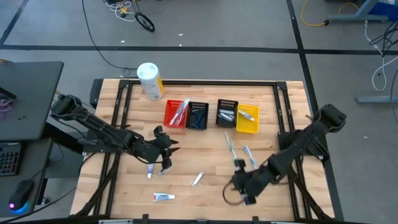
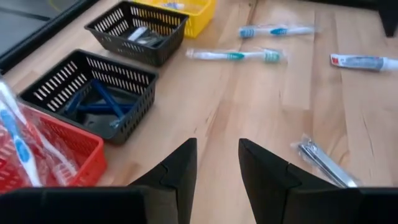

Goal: Pick & Place Travel size toiletries
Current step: Put the white toothpaste into the yellow basket

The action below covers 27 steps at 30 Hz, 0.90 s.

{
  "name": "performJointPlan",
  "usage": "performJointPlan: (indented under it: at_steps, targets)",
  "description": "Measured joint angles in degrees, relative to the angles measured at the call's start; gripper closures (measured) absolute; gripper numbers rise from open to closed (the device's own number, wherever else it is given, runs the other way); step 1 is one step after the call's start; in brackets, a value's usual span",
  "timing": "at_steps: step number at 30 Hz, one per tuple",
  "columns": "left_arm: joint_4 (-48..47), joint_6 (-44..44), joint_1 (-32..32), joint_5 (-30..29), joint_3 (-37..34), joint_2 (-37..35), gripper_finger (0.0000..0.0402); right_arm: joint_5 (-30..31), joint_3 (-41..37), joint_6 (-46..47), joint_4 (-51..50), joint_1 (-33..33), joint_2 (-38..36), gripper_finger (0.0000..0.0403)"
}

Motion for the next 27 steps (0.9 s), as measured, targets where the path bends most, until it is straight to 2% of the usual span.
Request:
performJointPlan:
  at_steps: [4,11,19,27]
  targets:
    - [0.11,0.63,0.57,2.04,0.00,0.04,0.0274,-6.34,0.19,-0.09,-1.51,1.73,4.73,0.0262]
    - [0.16,-0.26,0.62,6.44,0.00,0.04,0.0274,-7.52,0.19,-0.35,-5.11,0.88,7.30,0.0257]
    - [0.17,-0.24,0.62,6.91,0.00,0.04,0.0274,-7.80,0.19,-2.90,-6.62,0.46,6.94,0.0235]
    - [0.17,-0.24,0.62,6.91,0.00,0.04,0.0274,-10.18,0.19,-13.23,-9.04,3.60,6.94,0.0233]
